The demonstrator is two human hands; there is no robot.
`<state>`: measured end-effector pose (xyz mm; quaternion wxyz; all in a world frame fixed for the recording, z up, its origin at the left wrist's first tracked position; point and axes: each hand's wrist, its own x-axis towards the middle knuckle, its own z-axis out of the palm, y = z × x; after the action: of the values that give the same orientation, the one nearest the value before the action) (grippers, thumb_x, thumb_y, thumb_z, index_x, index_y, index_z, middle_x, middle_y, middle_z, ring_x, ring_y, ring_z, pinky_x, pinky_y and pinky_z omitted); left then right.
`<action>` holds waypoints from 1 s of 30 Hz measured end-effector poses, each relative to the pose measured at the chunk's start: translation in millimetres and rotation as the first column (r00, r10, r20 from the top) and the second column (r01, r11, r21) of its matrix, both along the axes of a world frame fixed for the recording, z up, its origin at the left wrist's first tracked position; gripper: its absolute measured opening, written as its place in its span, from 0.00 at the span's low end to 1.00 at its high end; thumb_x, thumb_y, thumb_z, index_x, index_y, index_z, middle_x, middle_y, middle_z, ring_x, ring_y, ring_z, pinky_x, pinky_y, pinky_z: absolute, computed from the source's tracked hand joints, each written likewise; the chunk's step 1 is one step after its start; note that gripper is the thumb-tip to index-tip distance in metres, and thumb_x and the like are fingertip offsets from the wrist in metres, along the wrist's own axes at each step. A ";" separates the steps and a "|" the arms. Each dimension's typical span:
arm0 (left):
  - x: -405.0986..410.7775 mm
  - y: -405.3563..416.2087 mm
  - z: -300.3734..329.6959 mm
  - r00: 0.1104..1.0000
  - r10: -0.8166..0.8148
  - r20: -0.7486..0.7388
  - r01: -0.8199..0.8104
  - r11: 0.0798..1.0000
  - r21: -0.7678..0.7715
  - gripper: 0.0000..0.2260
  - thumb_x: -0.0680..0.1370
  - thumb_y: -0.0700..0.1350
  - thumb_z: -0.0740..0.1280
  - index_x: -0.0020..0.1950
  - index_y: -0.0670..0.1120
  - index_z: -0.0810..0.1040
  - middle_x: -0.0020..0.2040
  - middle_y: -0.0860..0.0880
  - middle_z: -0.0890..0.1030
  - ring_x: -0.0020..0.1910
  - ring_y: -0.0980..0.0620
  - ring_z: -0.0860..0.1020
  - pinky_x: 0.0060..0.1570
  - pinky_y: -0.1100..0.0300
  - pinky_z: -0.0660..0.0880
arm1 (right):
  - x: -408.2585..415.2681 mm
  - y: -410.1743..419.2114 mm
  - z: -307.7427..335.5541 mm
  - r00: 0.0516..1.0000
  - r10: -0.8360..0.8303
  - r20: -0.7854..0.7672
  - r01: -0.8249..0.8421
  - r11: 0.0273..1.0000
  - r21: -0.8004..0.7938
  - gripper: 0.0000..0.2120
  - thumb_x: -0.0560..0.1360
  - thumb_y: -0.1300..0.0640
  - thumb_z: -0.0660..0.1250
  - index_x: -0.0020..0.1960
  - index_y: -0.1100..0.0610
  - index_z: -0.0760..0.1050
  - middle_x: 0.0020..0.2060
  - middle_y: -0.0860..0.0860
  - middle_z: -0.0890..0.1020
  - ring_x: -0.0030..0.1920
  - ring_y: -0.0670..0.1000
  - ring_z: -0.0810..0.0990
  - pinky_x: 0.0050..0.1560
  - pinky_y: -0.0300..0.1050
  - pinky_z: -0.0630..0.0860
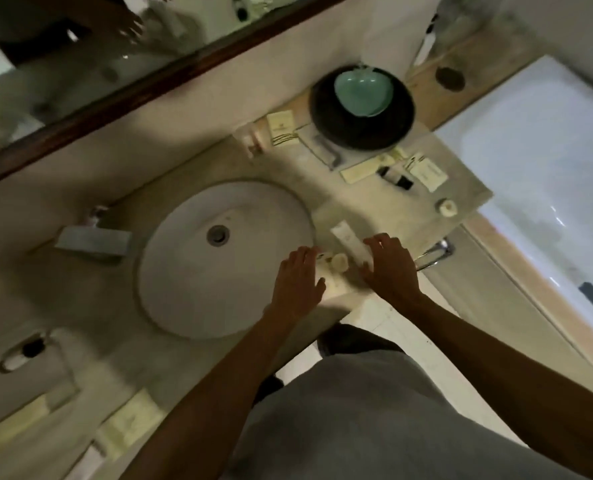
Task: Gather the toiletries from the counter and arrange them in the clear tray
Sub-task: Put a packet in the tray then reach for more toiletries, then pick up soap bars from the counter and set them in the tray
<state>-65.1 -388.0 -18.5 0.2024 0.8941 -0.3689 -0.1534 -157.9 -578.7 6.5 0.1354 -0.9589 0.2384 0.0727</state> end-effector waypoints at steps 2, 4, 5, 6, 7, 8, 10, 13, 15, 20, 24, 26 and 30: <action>-1.7 -31.1 -7.3 0.999 -0.025 -0.021 0.026 0.996 0.083 0.25 0.72 0.49 0.69 0.67 0.45 0.69 0.61 0.46 0.74 0.57 0.45 0.73 0.52 0.50 0.71 | -9.5 -32.2 -7.1 0.999 -0.039 0.004 0.039 0.999 0.012 0.25 0.69 0.57 0.72 0.65 0.58 0.75 0.60 0.58 0.77 0.56 0.61 0.76 0.49 0.55 0.76; -3.7 -55.0 -14.6 0.998 -0.044 -0.035 0.049 0.990 0.134 0.23 0.71 0.46 0.67 0.66 0.46 0.71 0.61 0.46 0.74 0.57 0.44 0.73 0.49 0.48 0.72 | -14.7 -61.0 -12.3 0.997 -0.073 0.008 0.073 0.997 0.037 0.25 0.69 0.58 0.71 0.65 0.57 0.75 0.60 0.58 0.77 0.56 0.61 0.76 0.48 0.54 0.76; -5.1 -62.8 -17.5 0.998 -0.047 -0.046 0.053 0.990 0.133 0.22 0.71 0.45 0.66 0.65 0.46 0.72 0.60 0.46 0.75 0.56 0.44 0.74 0.47 0.48 0.73 | -16.3 -72.7 -14.8 0.996 -0.088 0.004 0.088 0.995 0.044 0.25 0.69 0.58 0.71 0.66 0.57 0.74 0.60 0.57 0.76 0.57 0.61 0.76 0.47 0.54 0.76; -6.1 -66.3 -20.7 0.998 -0.039 -0.057 0.046 0.992 0.120 0.20 0.70 0.45 0.65 0.63 0.47 0.74 0.59 0.46 0.76 0.55 0.43 0.75 0.46 0.48 0.74 | -17.1 -81.5 -17.2 0.995 -0.104 0.003 0.104 0.994 0.042 0.25 0.70 0.57 0.71 0.66 0.57 0.74 0.60 0.57 0.76 0.57 0.60 0.75 0.47 0.53 0.76; -6.9 -70.2 -23.6 0.998 -0.033 -0.058 0.039 0.993 0.111 0.19 0.71 0.44 0.65 0.62 0.47 0.75 0.59 0.45 0.76 0.54 0.42 0.75 0.45 0.48 0.75 | -17.5 -92.3 -20.2 0.991 -0.133 0.008 0.133 0.991 0.030 0.25 0.70 0.56 0.71 0.66 0.57 0.74 0.60 0.57 0.75 0.57 0.60 0.75 0.48 0.53 0.75; -6.6 -73.0 -26.0 0.998 -0.030 -0.053 0.036 0.993 0.112 0.18 0.72 0.44 0.64 0.61 0.47 0.76 0.59 0.45 0.76 0.54 0.42 0.75 0.45 0.48 0.75 | -16.7 -103.0 -22.1 0.982 -0.188 0.019 0.188 0.982 0.007 0.26 0.69 0.54 0.72 0.66 0.56 0.73 0.60 0.57 0.75 0.57 0.61 0.75 0.49 0.54 0.74; -6.3 -78.0 -28.6 0.998 0.024 -0.064 -0.017 0.994 0.112 0.15 0.74 0.46 0.64 0.60 0.47 0.77 0.59 0.45 0.75 0.54 0.43 0.76 0.46 0.50 0.75 | -13.6 -125.0 -25.7 0.931 -0.363 0.034 0.364 0.931 -0.027 0.30 0.68 0.48 0.72 0.67 0.55 0.70 0.61 0.57 0.73 0.57 0.62 0.74 0.53 0.57 0.72; -3.4 -89.6 -24.7 0.962 0.223 -0.155 -0.218 0.975 0.050 0.14 0.74 0.49 0.69 0.58 0.47 0.76 0.57 0.47 0.73 0.51 0.47 0.76 0.47 0.54 0.76 | -5.4 -155.3 -36.7 0.835 -0.548 0.042 0.548 0.836 0.001 0.35 0.67 0.47 0.73 0.69 0.58 0.66 0.60 0.60 0.73 0.57 0.64 0.74 0.53 0.57 0.72; 3.7 -105.0 -20.6 0.942 0.273 -0.193 -0.274 0.961 0.024 0.15 0.74 0.53 0.70 0.58 0.48 0.76 0.57 0.50 0.72 0.50 0.50 0.76 0.47 0.55 0.76 | 1.3 -166.4 -44.0 0.831 -0.552 0.069 0.552 0.834 0.027 0.32 0.69 0.48 0.71 0.69 0.57 0.65 0.57 0.61 0.74 0.55 0.65 0.75 0.51 0.59 0.75; 21.9 -146.7 -14.3 0.942 0.278 -0.188 -0.280 0.960 0.016 0.16 0.74 0.55 0.70 0.57 0.49 0.75 0.58 0.53 0.70 0.50 0.52 0.75 0.47 0.56 0.76 | 19.9 -150.6 -56.7 0.973 -0.188 0.133 0.175 0.980 0.099 0.16 0.74 0.53 0.68 0.61 0.56 0.75 0.55 0.58 0.78 0.52 0.62 0.77 0.46 0.52 0.73; 30.0 -163.9 -15.6 0.928 0.308 -0.209 -0.308 0.951 0.034 0.16 0.73 0.54 0.72 0.55 0.47 0.75 0.57 0.51 0.71 0.50 0.49 0.76 0.49 0.54 0.75 | 24.4 -123.2 -62.1 0.978 0.134 0.158 -0.163 0.968 0.189 0.18 0.75 0.54 0.69 0.63 0.55 0.73 0.59 0.55 0.77 0.55 0.59 0.74 0.51 0.52 0.69; 32.2 -167.1 -17.8 0.926 0.309 -0.218 -0.304 0.951 0.056 0.17 0.72 0.54 0.72 0.55 0.47 0.75 0.57 0.50 0.71 0.50 0.49 0.76 0.49 0.55 0.75 | 28.4 -119.6 -61.7 0.991 0.063 0.117 -0.092 0.961 0.261 0.22 0.75 0.50 0.68 0.67 0.54 0.71 0.63 0.53 0.76 0.60 0.57 0.73 0.55 0.51 0.68; 35.5 -164.2 -23.5 0.926 0.259 -0.273 -0.244 0.966 0.087 0.21 0.70 0.54 0.73 0.59 0.47 0.76 0.60 0.49 0.71 0.54 0.50 0.74 0.53 0.53 0.75 | 31.0 -118.0 -62.0 0.996 -0.058 0.064 0.034 0.946 0.324 0.32 0.73 0.39 0.69 0.70 0.54 0.69 0.66 0.53 0.72 0.64 0.56 0.69 0.63 0.54 0.68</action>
<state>-29.6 -552.2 -42.1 0.2478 0.9078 -0.2147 -0.2618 -126.9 -696.7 -55.5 0.3003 -0.9201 0.2405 0.0728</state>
